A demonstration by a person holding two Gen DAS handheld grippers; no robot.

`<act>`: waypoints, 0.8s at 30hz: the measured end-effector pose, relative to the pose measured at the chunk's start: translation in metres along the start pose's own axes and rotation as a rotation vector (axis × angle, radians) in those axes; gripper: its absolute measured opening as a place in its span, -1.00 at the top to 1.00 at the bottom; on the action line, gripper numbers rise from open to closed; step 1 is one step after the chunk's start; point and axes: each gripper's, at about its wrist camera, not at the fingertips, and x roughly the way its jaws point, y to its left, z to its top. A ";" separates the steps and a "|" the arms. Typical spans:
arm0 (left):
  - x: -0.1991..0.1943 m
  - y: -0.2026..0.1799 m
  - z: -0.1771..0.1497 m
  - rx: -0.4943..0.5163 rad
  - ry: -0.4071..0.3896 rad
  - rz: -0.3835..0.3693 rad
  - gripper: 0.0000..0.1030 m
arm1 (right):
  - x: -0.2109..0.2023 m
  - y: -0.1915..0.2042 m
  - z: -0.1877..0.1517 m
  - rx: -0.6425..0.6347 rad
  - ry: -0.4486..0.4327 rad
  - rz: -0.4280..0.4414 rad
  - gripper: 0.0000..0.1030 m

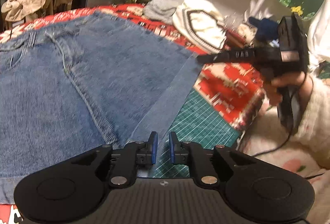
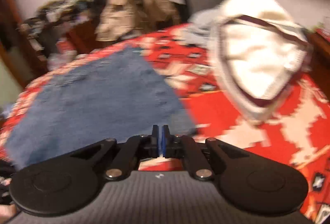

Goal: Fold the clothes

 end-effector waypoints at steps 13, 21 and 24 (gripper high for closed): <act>-0.004 -0.003 -0.024 0.102 0.079 0.075 0.80 | 0.011 0.029 -0.024 -0.110 0.119 0.079 1.00; -0.022 -0.005 -0.028 0.053 0.058 0.075 0.81 | 0.005 0.041 -0.024 -0.153 0.119 0.074 0.94; -0.030 -0.005 -0.028 0.026 0.032 0.075 0.81 | -0.002 0.066 -0.025 -0.217 0.106 0.135 0.94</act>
